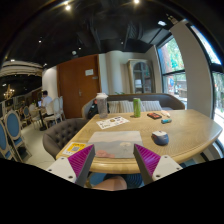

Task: Arrange mouse

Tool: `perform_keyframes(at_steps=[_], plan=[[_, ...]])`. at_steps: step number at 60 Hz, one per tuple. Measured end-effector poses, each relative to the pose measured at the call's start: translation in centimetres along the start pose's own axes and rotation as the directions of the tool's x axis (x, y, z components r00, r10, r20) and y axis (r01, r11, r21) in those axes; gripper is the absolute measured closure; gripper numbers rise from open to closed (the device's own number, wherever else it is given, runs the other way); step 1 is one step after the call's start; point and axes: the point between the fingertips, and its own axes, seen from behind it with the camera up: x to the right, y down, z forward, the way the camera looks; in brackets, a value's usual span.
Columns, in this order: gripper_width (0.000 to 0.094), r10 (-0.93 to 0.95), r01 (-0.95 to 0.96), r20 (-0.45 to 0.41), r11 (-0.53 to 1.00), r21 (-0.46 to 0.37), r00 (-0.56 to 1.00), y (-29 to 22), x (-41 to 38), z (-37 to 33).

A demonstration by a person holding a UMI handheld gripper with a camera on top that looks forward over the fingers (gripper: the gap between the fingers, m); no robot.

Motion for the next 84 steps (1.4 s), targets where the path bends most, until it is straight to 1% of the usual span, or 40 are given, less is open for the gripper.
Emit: perform_keyframes(at_steps=[8,18,23,29,36,41,45,47,49,53,63,64,65,69,72,78,84], plan=[[0.0130,0.006,-0.008,-0.076,1.000,-0.026,0.997,0.8,3.4,1.2],[0.0142,-0.030,0.023,-0.173,0.999,-0.045,0.984,1.7,11.3,5.5],[0.0146,-0.016,0.001,-0.235,0.998,-0.065,0.972,2.3,15.7,7.6],[0.0148,-0.008,-0.019,-0.278,0.995,-0.094,0.960,3.1,20.2,10.6],[0.0150,-0.018,-0.026,-0.296,0.989,-0.145,0.955,3.9,23.2,13.9],[0.0160,-0.030,-0.018,-0.284,0.986,-0.166,0.958,4.0,23.8,15.9],[0.0172,0.006,-0.058,-0.277,0.982,-0.181,0.961,4.3,23.7,17.0],[0.0213,0.021,-0.070,-0.270,0.983,-0.172,0.963,4.0,23.6,17.6],[0.0290,0.019,-0.070,-0.273,0.982,-0.176,0.962,4.0,23.8,17.9],[0.0330,0.008,-0.064,-0.291,0.981,-0.185,0.957,4.1,24.2,18.0],[0.0415,0.000,-0.045,-0.297,0.988,-0.146,0.955,4.1,24.1,17.8],[0.0418,0.005,-0.050,-0.301,0.988,-0.144,0.954,4.0,24.0,18.6],[0.0441,0.007,-0.053,-0.303,0.988,-0.145,0.953,4.0,24.1,18.1],[0.0457,-0.005,-0.050,-0.329,0.986,-0.161,0.944,4.0,24.5,17.3],[0.0463,0.000,-0.054,-0.340,0.987,-0.151,0.940,3.4,24.2,16.5],[0.0462,0.016,-0.033,-0.335,0.998,-0.045,0.942,-1.5,21.4,14.2],[0.0464,0.036,-0.021,-0.267,0.998,0.059,0.963,-7.2,15.4,12.0]])
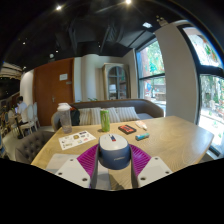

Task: Arrange mouse

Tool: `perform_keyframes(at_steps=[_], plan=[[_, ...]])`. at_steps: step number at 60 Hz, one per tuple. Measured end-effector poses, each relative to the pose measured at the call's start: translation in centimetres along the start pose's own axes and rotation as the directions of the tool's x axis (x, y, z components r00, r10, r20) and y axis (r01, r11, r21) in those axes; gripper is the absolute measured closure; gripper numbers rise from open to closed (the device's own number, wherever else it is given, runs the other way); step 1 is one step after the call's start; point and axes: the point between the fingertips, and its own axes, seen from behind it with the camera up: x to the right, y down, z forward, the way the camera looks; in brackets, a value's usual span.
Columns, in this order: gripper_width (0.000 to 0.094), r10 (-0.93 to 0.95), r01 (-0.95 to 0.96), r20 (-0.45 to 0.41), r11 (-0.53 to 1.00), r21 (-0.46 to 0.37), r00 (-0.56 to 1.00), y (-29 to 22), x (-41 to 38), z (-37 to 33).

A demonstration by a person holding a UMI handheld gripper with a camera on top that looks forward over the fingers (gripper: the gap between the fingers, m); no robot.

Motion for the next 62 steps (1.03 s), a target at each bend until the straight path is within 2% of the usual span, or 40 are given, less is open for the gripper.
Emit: perform_keyframes(at_steps=[6,12,16,23,30,40,44,45,47,52,62], plan=[[0.0465,-0.018,0.012,0.099,0.998,0.064,0.995,-2.3,-6.8,-2.2],[0.0467,-0.057,0.053,0.207,0.998,0.027,0.977,0.9,-12.8,-2.1],[0.0467,-0.073,0.082,0.213,0.996,-0.034,0.974,4.2,-14.6,-1.5],[0.0467,-0.110,0.131,0.154,0.982,-0.138,0.982,9.6,-13.6,1.6],[0.0465,-0.070,0.111,0.174,0.964,-0.241,0.982,13.3,-13.6,2.9],[0.0293,-0.077,0.130,0.205,0.958,-0.256,0.976,13.7,-13.7,3.1],[0.0098,-0.073,0.137,0.267,0.963,-0.231,0.961,13.2,-14.4,1.9],[0.0073,-0.073,0.137,0.277,0.965,-0.222,0.958,12.9,-14.3,1.5],[0.0102,-0.070,0.137,0.299,0.968,-0.210,0.952,12.2,-14.1,0.7],[0.0081,-0.051,0.117,0.296,0.971,-0.208,0.954,11.3,-12.2,-1.7],[0.0081,-0.058,0.109,0.229,0.971,-0.213,0.972,11.7,-4.7,-6.5]])
